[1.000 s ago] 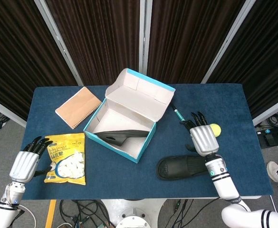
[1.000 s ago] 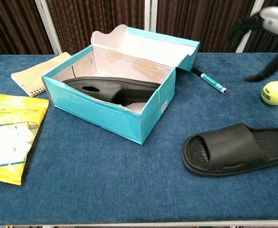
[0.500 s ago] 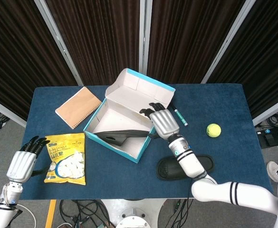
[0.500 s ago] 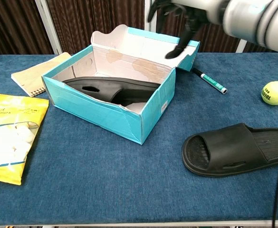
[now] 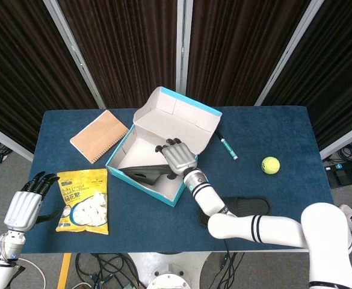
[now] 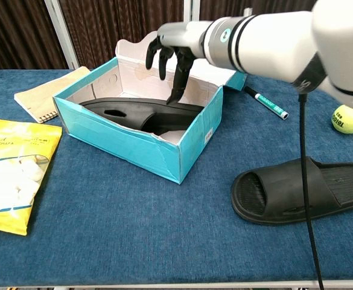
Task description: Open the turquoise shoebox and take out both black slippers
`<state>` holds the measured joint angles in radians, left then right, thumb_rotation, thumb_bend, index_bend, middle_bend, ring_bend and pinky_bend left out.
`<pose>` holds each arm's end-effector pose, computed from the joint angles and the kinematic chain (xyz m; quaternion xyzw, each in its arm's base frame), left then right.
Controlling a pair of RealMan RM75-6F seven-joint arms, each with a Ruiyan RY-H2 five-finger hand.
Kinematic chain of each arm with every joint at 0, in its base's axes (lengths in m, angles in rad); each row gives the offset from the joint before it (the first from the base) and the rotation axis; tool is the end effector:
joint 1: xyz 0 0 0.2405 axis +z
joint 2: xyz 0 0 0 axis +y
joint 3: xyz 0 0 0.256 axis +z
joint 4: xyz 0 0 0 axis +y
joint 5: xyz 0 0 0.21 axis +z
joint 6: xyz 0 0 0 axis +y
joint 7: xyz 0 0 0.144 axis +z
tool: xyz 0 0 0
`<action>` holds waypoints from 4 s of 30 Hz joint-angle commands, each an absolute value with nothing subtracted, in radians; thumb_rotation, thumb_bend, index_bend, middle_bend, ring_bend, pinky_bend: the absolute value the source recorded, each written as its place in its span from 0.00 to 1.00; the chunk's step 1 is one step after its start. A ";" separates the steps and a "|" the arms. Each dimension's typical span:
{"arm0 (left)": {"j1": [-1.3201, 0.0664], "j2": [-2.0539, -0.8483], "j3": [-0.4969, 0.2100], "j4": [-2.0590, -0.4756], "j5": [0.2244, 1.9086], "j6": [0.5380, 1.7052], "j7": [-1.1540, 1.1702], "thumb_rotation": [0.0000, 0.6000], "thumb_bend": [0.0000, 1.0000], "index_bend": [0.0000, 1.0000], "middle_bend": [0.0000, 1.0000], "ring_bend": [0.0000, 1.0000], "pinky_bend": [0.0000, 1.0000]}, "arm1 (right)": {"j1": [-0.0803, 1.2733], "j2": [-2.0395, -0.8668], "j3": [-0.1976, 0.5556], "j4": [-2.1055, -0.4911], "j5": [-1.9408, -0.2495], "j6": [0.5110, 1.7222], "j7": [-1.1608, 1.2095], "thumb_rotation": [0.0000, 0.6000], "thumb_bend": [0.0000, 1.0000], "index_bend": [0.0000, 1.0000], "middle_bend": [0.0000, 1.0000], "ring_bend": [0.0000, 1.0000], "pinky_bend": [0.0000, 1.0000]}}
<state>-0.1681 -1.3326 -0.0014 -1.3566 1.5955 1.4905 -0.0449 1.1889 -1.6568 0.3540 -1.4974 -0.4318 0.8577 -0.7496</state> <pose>-0.3135 0.1991 0.1003 -0.6442 -0.3546 -0.4148 0.5359 0.0034 -0.3818 -0.0529 0.7732 -0.4004 0.3270 0.3673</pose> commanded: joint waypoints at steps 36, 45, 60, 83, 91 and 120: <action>-0.151 -1.339 -0.003 -1.306 1.585 1.503 -0.086 1.00 0.09 0.19 0.16 0.09 0.30 | 1.339 -1.830 0.257 -1.225 -0.313 0.828 -0.785 1.00 0.32 0.60 0.53 0.41 0.57; -0.152 -1.340 -0.003 -1.306 1.587 1.502 -0.084 1.00 0.09 0.19 0.16 0.09 0.30 | 1.322 -1.835 0.261 -1.222 -0.370 0.872 -0.767 1.00 0.38 0.70 0.61 0.48 0.64; -0.157 -1.336 -0.005 -1.322 1.589 1.497 -0.071 1.00 0.09 0.19 0.16 0.09 0.30 | 1.221 -1.799 0.322 -1.319 -0.649 1.076 -0.606 1.00 0.40 0.79 0.67 0.55 0.70; -0.172 -1.334 -0.006 -1.366 1.593 1.477 -0.021 1.00 0.09 0.19 0.16 0.09 0.30 | 0.860 -1.251 0.180 -1.945 -0.691 1.250 -0.663 1.00 0.40 0.79 0.67 0.55 0.70; -0.178 -1.338 -0.004 -1.377 1.598 1.472 -0.003 1.00 0.09 0.19 0.16 0.09 0.30 | 0.775 -1.137 0.099 -2.004 -0.720 1.193 -0.604 1.00 0.40 0.79 0.67 0.55 0.70; -0.194 -1.350 0.001 -1.402 1.576 1.421 0.060 1.00 0.09 0.19 0.16 0.09 0.30 | 0.802 -1.174 0.155 -1.743 -0.557 0.903 -0.387 1.00 0.11 0.00 0.03 0.00 0.00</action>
<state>-0.1944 -1.3497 0.0005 -1.4018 1.5762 1.4213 0.0599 0.7949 -1.1740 0.1507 -1.7496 -0.5706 0.9179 -0.3922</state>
